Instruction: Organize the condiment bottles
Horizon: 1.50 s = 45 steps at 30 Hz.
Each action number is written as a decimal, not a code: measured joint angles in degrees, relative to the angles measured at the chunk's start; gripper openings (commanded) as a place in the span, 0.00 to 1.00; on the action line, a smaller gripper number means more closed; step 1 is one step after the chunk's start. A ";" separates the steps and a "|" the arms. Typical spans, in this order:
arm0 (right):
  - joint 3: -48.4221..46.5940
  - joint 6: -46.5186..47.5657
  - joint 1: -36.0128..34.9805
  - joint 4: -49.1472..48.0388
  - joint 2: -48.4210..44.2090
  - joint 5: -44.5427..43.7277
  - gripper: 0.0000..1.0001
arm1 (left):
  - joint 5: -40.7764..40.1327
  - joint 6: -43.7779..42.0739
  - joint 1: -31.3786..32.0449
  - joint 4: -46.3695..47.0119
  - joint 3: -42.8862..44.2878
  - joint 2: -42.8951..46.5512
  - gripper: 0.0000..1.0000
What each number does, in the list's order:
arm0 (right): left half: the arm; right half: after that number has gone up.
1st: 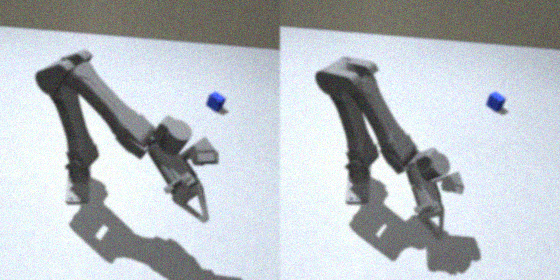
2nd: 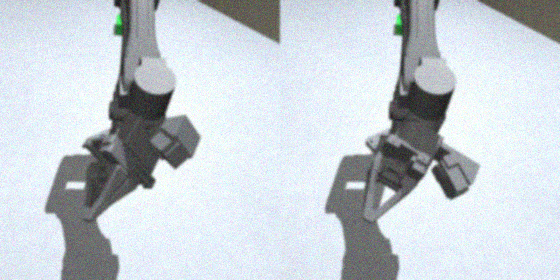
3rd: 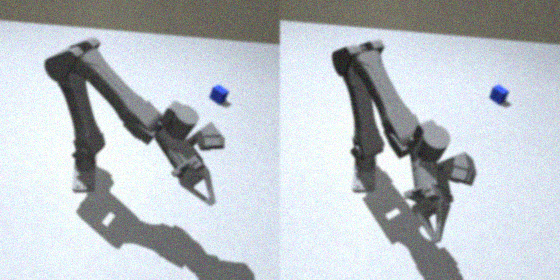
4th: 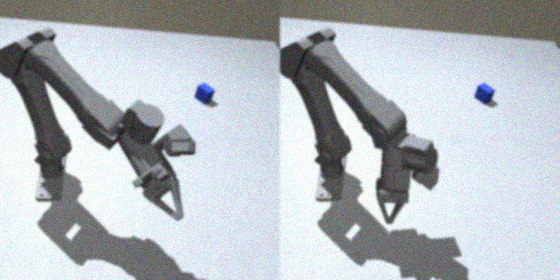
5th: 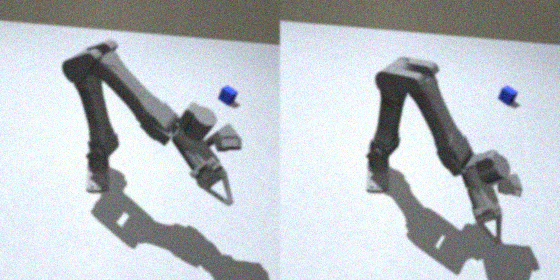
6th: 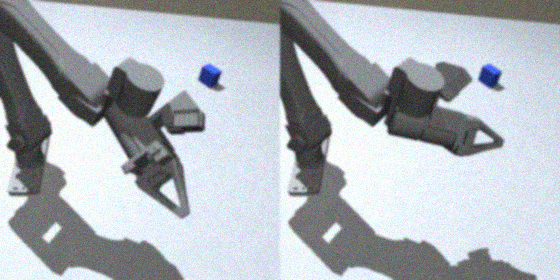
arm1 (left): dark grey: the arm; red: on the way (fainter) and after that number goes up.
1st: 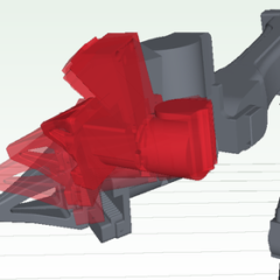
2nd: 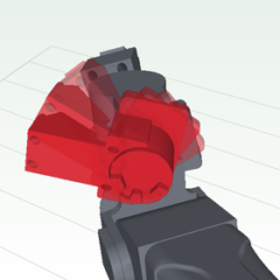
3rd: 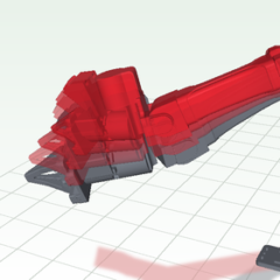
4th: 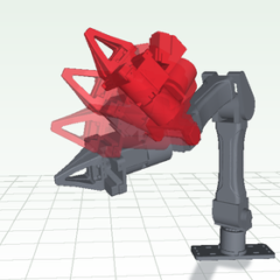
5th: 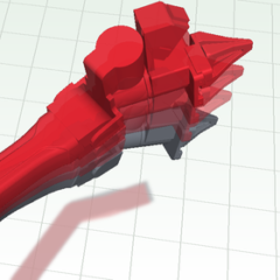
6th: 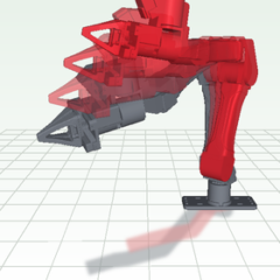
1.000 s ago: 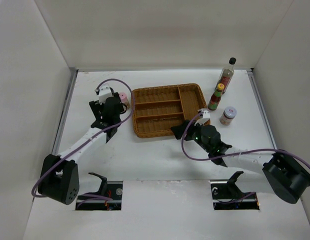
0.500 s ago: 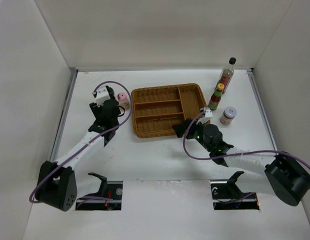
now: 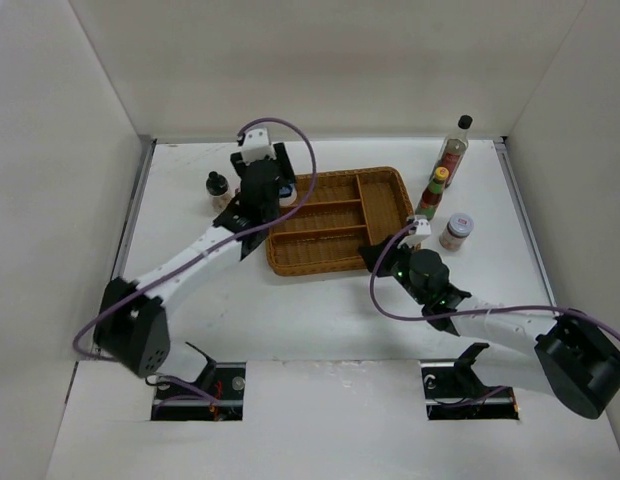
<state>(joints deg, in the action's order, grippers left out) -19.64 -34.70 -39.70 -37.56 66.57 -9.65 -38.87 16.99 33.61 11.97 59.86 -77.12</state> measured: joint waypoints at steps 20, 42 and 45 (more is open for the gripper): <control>0.11 0.61 0.04 1.05 -2.60 -1.81 0.60 | 7.41 -1.88 -2.82 4.98 12.81 -29.75 0.73; 0.74 1.03 0.04 1.09 -2.14 -2.84 0.71 | 3.32 1.11 -8.04 10.01 -9.44 -4.66 0.83; 0.74 1.25 0.04 1.07 -1.55 -2.82 0.78 | 4.02 1.68 -9.94 8.70 -9.44 -8.15 0.83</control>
<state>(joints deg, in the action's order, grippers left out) -18.90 -33.45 -39.66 -36.49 65.01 -12.47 -34.85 18.68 23.66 20.67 50.41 -85.27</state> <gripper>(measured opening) 0.746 0.828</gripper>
